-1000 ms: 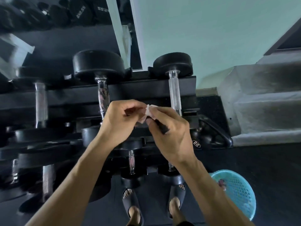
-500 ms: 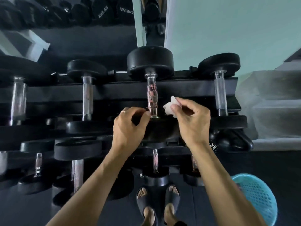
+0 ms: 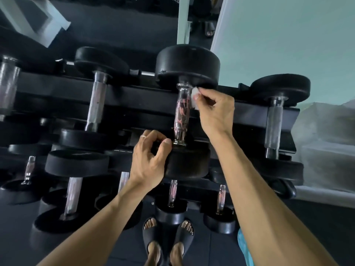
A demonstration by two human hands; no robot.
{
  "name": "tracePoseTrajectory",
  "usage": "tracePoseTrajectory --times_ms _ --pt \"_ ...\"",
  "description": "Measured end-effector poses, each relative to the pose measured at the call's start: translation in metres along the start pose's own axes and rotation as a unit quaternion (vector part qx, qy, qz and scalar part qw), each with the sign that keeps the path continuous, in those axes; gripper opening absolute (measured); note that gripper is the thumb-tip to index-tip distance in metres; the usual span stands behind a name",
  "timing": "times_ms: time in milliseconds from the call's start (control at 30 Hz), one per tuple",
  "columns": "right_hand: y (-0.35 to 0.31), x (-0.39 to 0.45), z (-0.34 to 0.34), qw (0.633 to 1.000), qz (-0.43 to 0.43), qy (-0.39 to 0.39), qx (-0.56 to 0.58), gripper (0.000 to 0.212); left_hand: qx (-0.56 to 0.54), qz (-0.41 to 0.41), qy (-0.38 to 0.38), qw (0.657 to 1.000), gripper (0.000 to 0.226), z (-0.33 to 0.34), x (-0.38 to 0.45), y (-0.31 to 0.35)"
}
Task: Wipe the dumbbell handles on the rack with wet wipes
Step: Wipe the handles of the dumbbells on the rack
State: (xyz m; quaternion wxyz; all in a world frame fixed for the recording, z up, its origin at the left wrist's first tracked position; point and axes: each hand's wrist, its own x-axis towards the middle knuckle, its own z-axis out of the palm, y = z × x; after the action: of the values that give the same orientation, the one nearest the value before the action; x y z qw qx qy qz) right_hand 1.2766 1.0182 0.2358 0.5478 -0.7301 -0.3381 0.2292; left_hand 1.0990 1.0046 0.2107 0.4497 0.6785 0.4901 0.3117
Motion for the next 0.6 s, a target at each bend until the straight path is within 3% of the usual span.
tracePoseTrajectory --times_ms 133,300,467,600 --pt "0.012 -0.005 0.001 0.997 -0.013 -0.066 0.043 0.022 0.005 0.001 0.010 1.000 0.030 0.001 0.002 -0.004" --pt "0.022 -0.023 -0.015 0.990 -0.045 -0.132 -0.014 0.019 0.004 0.002 0.012 1.000 0.030 0.002 0.002 -0.006" --pt "0.008 0.003 0.002 0.990 -0.118 -0.044 -0.070 0.020 0.014 0.002 0.010 1.000 0.040 0.003 0.004 -0.008" --pt "0.014 -0.020 -0.005 0.981 -0.148 -0.075 -0.104 0.014 0.018 0.002 0.010 1.000 0.040 0.002 0.002 -0.008"
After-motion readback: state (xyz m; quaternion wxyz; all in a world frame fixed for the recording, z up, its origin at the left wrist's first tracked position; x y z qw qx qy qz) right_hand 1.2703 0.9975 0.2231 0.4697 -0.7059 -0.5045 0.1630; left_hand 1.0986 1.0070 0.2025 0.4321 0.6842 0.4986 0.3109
